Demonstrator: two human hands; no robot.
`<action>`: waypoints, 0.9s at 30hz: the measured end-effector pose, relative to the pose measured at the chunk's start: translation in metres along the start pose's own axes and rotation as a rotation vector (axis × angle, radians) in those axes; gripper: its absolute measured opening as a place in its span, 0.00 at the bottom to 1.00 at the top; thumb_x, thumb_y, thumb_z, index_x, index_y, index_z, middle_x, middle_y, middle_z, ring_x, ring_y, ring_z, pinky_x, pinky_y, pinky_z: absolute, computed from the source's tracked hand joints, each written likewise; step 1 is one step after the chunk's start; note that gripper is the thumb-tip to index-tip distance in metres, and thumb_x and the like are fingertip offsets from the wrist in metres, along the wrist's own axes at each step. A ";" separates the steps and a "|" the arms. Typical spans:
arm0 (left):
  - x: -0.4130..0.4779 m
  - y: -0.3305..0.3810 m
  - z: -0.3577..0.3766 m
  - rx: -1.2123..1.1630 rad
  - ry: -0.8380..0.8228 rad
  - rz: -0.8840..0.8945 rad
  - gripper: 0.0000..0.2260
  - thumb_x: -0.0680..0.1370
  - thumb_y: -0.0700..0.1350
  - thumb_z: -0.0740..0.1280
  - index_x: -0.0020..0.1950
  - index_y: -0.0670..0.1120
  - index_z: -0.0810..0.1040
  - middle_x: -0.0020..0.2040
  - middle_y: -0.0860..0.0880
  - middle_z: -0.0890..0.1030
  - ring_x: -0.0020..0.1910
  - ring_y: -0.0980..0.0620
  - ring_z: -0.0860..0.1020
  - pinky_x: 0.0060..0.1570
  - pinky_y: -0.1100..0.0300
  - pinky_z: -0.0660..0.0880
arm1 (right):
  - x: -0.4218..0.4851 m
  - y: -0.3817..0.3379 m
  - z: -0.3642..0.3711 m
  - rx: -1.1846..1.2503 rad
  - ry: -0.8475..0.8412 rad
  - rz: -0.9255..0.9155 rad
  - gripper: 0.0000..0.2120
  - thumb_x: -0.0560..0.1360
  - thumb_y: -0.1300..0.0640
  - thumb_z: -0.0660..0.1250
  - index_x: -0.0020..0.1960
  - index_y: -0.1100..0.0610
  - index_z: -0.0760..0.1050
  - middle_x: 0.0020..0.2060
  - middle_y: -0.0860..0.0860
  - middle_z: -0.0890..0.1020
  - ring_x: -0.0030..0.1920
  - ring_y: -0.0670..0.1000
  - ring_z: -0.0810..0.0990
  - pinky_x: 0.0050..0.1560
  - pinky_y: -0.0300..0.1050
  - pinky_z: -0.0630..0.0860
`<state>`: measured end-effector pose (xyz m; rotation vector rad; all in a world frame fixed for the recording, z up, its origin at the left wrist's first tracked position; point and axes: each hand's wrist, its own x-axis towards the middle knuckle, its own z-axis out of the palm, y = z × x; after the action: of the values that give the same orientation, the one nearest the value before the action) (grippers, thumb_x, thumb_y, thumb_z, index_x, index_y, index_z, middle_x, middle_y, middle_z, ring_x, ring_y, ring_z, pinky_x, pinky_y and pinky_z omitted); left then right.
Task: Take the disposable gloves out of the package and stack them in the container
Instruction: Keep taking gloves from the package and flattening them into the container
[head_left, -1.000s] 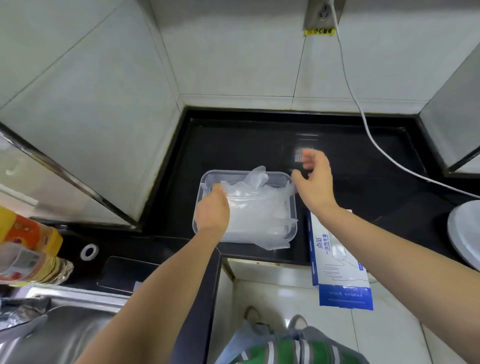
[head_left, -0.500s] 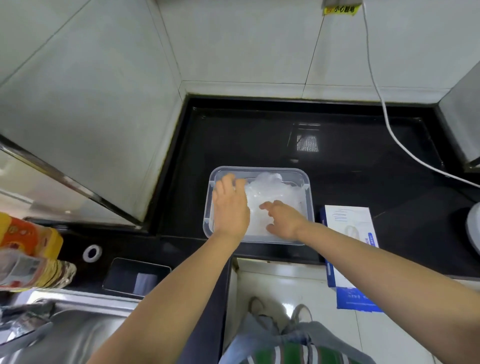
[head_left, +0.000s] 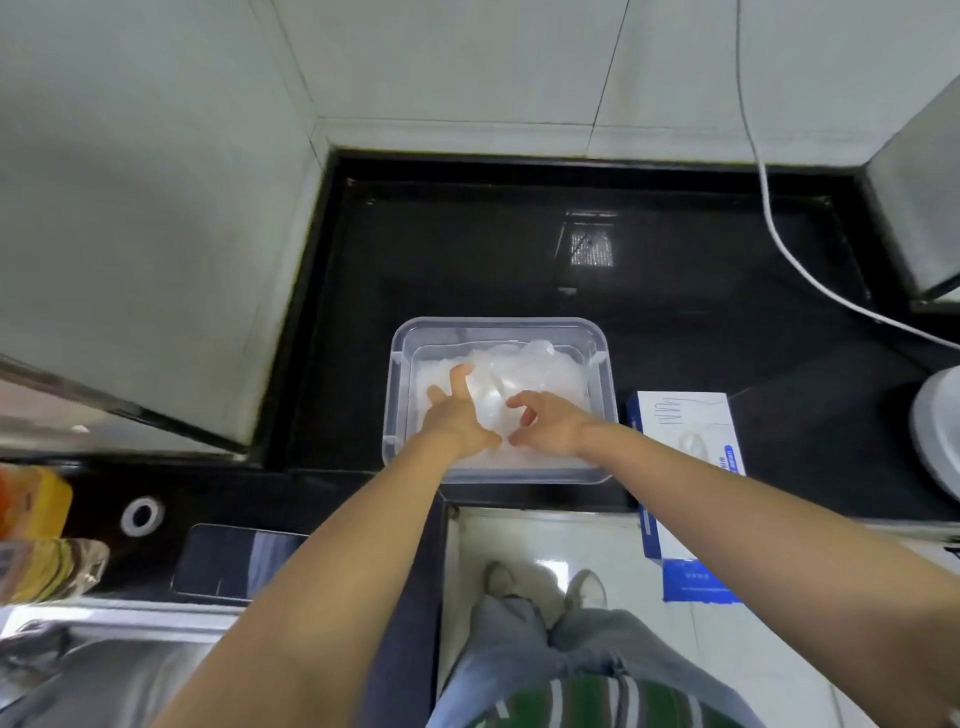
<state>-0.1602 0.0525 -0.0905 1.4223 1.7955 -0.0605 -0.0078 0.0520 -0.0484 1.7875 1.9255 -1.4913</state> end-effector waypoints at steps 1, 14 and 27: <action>0.000 -0.001 0.000 0.002 -0.005 -0.007 0.48 0.72 0.52 0.75 0.76 0.57 0.39 0.76 0.42 0.50 0.62 0.42 0.72 0.54 0.56 0.75 | 0.001 0.001 0.000 0.023 -0.012 0.006 0.27 0.79 0.55 0.66 0.76 0.52 0.62 0.67 0.53 0.70 0.66 0.54 0.71 0.66 0.45 0.68; -0.020 0.017 -0.009 0.247 0.260 0.006 0.23 0.80 0.50 0.63 0.74 0.52 0.62 0.70 0.42 0.67 0.56 0.43 0.77 0.51 0.55 0.77 | -0.001 0.003 -0.004 0.137 0.261 -0.164 0.14 0.80 0.61 0.64 0.65 0.56 0.77 0.64 0.51 0.76 0.58 0.49 0.75 0.60 0.39 0.71; -0.095 0.146 0.067 -0.069 0.415 0.664 0.02 0.80 0.43 0.62 0.52 0.49 0.70 0.47 0.50 0.77 0.41 0.52 0.76 0.43 0.55 0.79 | -0.088 0.107 -0.044 0.174 0.562 -0.055 0.06 0.79 0.62 0.62 0.46 0.58 0.77 0.38 0.51 0.80 0.43 0.54 0.78 0.45 0.50 0.75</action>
<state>0.0001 -0.0032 -0.0128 2.0121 1.5159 0.6746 0.1268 0.0022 -0.0275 2.4603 2.1387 -1.2987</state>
